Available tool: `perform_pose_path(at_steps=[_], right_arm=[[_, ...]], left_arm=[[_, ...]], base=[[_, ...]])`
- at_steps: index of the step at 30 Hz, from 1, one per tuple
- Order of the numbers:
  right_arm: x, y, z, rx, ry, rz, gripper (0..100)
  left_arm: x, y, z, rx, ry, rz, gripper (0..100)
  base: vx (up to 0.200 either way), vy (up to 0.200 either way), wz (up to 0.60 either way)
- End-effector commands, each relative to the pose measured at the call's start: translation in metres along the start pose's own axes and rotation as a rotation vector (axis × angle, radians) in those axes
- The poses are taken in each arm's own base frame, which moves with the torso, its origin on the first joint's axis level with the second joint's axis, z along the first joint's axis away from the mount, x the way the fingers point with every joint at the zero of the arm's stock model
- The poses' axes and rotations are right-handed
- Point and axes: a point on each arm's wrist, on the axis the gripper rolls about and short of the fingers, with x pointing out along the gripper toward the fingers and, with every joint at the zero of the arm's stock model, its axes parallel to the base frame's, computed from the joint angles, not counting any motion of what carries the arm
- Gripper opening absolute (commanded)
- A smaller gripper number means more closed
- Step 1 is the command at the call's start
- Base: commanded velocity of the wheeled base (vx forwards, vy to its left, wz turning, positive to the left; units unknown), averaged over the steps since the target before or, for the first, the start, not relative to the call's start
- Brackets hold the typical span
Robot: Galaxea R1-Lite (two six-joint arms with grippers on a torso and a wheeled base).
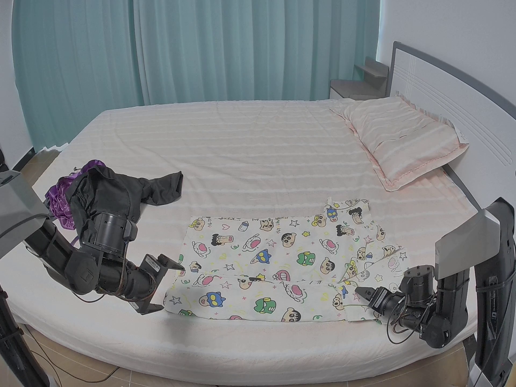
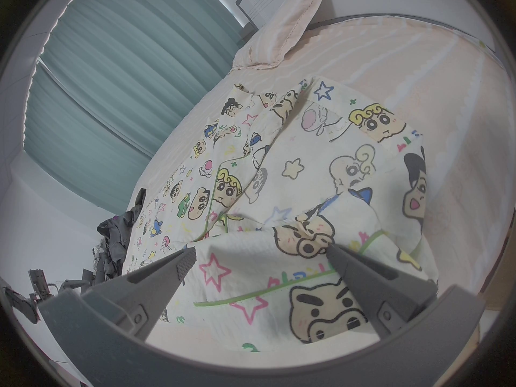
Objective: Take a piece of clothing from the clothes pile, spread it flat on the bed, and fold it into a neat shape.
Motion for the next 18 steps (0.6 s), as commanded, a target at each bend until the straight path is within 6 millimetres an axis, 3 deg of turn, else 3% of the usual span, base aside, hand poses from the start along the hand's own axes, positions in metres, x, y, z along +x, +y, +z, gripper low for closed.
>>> perform_pose_path(at_steps=[1, 8, 10, 18], right_arm=[[-0.001, -0.002, -0.002, 0.002, 0.006, -0.011, 100], [-0.024, 0.01, 0.015, 0.01, -0.06, 0.051, 100], [-0.038, 0.019, 0.019, 0.007, -0.079, 0.088, 100], [-0.047, 0.036, 0.0, -0.046, -0.015, 0.15, 100]], left_arm=[[0.0, 0.0, 0.0, 0.0, 0.001, 0.001, 100], [0.0, 0.0, 0.0, -0.001, 0.0, 0.001, 100], [0.0, 0.0, 0.0, -0.001, 0.0, 0.001, 100], [0.0, 0.0, 0.0, -0.001, 0.0, 0.001, 100]], base=[[0.0, 0.0, 0.0], [0.0, 0.0, 0.0], [0.0, 0.0, 0.0], [0.0, 0.0, 0.0]])
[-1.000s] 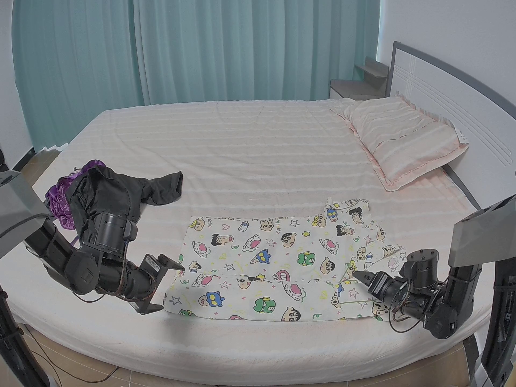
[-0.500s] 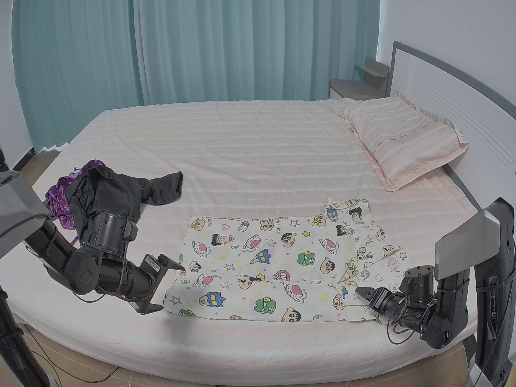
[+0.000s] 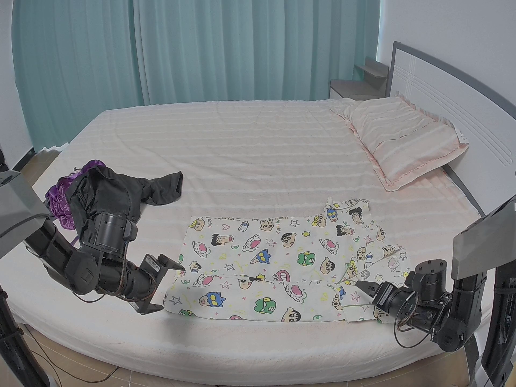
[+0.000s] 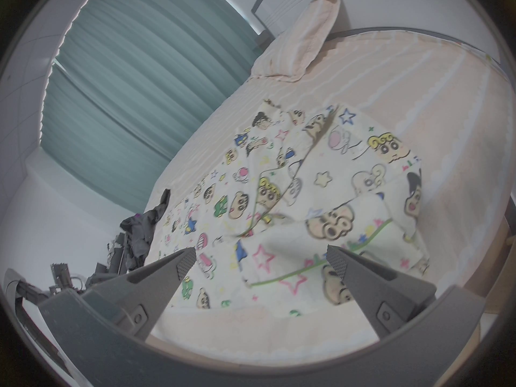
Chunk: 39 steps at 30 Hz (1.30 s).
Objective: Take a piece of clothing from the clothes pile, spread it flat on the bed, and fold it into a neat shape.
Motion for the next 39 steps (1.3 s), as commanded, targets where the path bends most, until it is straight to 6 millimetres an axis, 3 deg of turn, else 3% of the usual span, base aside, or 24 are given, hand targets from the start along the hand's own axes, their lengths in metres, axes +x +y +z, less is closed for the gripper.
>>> perform_pose_path(at_steps=[1, 12, 18, 27, 39], right_arm=[[-0.005, 0.014, -0.01, -0.015, 0.029, 0.055, 100], [-0.015, 0.015, -0.012, 0.168, 0.09, 0.087, 100], [-0.017, 0.01, -0.018, 0.183, 0.143, 0.071, 100], [-0.017, 0.011, -0.019, 0.202, 0.144, 0.076, 100], [-0.017, 0.011, -0.019, 0.202, 0.139, 0.075, 100]], left_arm=[[0.0, 0.0, 0.0, -0.001, 0.0, 0.001, 100], [-0.001, 0.003, -0.006, 0.011, 0.012, 0.009, 100], [-0.001, 0.003, -0.007, 0.013, 0.011, 0.01, 100], [-0.001, 0.003, -0.007, 0.01, 0.016, 0.012, 100], [-0.001, 0.002, -0.008, 0.008, 0.021, 0.006, 100]], base=[[0.0, 0.0, 0.0], [0.0, 0.0, 0.0], [0.0, 0.0, 0.0], [0.2, 0.0, 0.0], [0.0, 0.0, 0.0]])
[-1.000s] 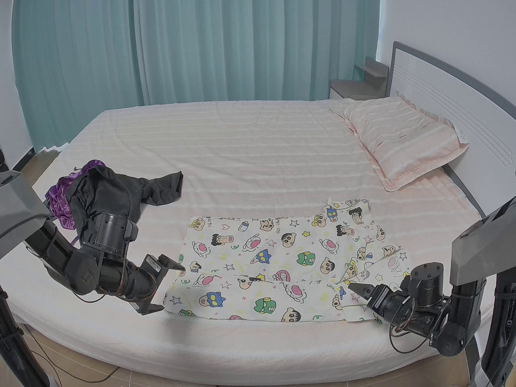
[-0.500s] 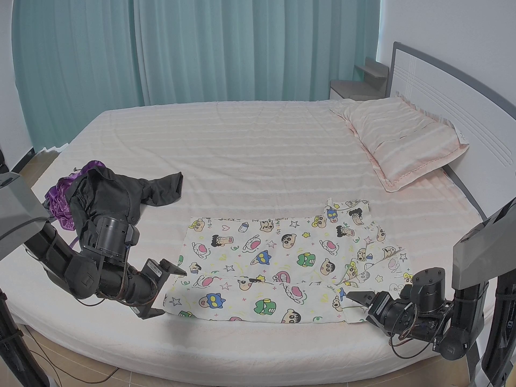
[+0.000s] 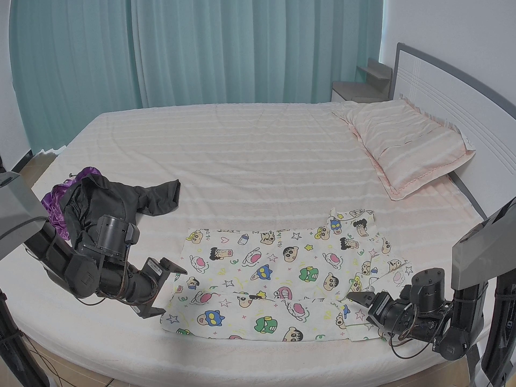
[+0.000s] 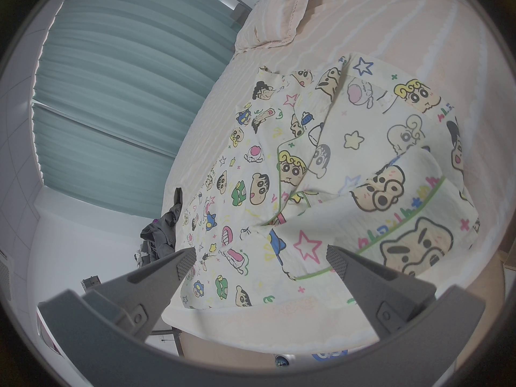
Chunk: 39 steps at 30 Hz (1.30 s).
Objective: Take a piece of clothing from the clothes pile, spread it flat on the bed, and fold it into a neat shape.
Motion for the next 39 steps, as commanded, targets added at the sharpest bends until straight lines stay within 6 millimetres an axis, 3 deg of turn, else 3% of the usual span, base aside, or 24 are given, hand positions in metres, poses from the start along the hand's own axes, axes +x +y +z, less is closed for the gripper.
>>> perform_pose_path(at_steps=[1, 18, 27, 33, 39], right_arm=[[0.0, 0.002, 0.001, -0.002, -0.006, 0.017, 100], [0.0, 0.004, -0.001, -0.009, -0.009, 0.019, 100], [0.0, 0.005, -0.002, -0.013, -0.007, 0.027, 100], [-0.001, 0.006, -0.002, -0.013, -0.015, 0.026, 100], [-0.003, 0.008, -0.001, -0.013, -0.02, 0.035, 100]], left_arm=[[0.0, 0.001, -0.001, 0.001, 0.003, 0.002, 100], [0.0, 0.003, -0.002, 0.01, 0.007, 0.01, 100], [0.011, -0.004, -0.047, 0.337, 0.1, 0.023, 100], [0.023, -0.001, -0.047, 0.612, 0.1, 0.051, 100], [0.051, 0.006, -0.046, 0.709, 0.09, 0.05, 100]], base=[[0.0, 0.2, 0.0], [0.0, 0.2, 0.0], [0.0, 0.0, 0.0], [0.0, 0.0, 0.0], [0.0, 0.0, 0.0]])
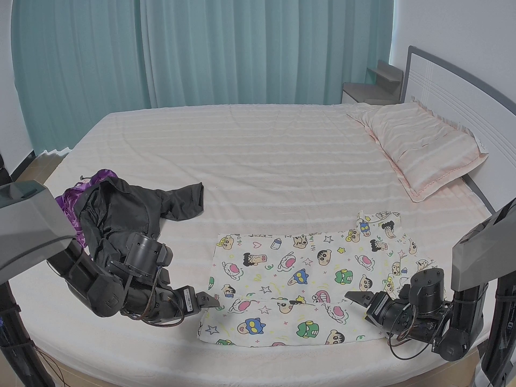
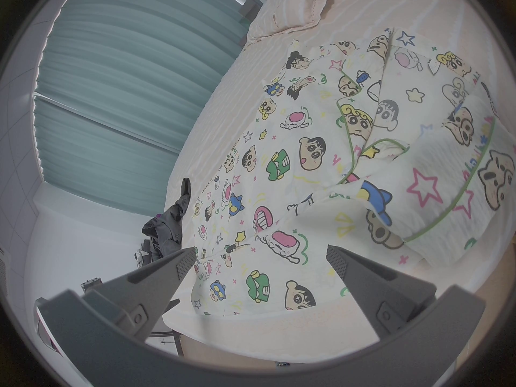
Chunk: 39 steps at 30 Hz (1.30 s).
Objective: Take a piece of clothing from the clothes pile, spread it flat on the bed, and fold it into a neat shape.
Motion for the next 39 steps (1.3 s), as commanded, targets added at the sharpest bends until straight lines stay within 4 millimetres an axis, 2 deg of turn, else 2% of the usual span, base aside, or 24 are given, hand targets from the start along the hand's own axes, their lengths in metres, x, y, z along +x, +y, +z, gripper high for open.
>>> perform_pose_path(at_steps=[1, 3, 6, 13, 24, 25, 30, 39], right_arm=[[-0.003, 0.004, 0.002, -0.002, -0.014, 0.028, 100], [-0.003, 0.004, 0.002, -0.002, -0.012, 0.026, 100], [-0.003, 0.004, 0.002, -0.002, -0.014, 0.027, 100], [-0.003, 0.004, 0.002, -0.002, -0.014, 0.027, 100], [-0.003, 0.005, 0.002, -0.002, -0.015, 0.03, 100], [-0.003, 0.005, 0.002, -0.002, -0.015, 0.03, 100], [-0.002, 0.004, 0.002, -0.001, -0.016, 0.029, 100], [-0.002, 0.005, 0.003, 0.0, -0.018, 0.03, 100]], left_arm=[[0.032, 0.004, -0.003, 0.046, 0.003, 0.002, 100], [0.043, 0.003, -0.005, 0.065, -0.012, -0.016, 100], [0.05, -0.001, -0.007, 0.086, -0.036, -0.03, 100], [0.056, -0.008, -0.016, 0.122, -0.039, -0.02, 100], [0.06, -0.01, -0.014, 0.12, -0.048, -0.016, 100], [0.06, -0.01, -0.014, 0.12, -0.05, -0.016, 0], [0.06, -0.008, -0.015, 0.119, -0.048, -0.006, 0], [0.051, 0.004, -0.031, 0.115, -0.033, 0.074, 0]], base=[[0.0, 0.0, 0.0], [0.0, 0.0, 0.0], [0.0, 0.0, 0.0], [0.0, 0.0, 0.0], [0.0, 0.0, 0.0], [0.0, 0.0, 0.0], [0.0, 0.0, 0.0], [0.0, 0.0, 0.0]])
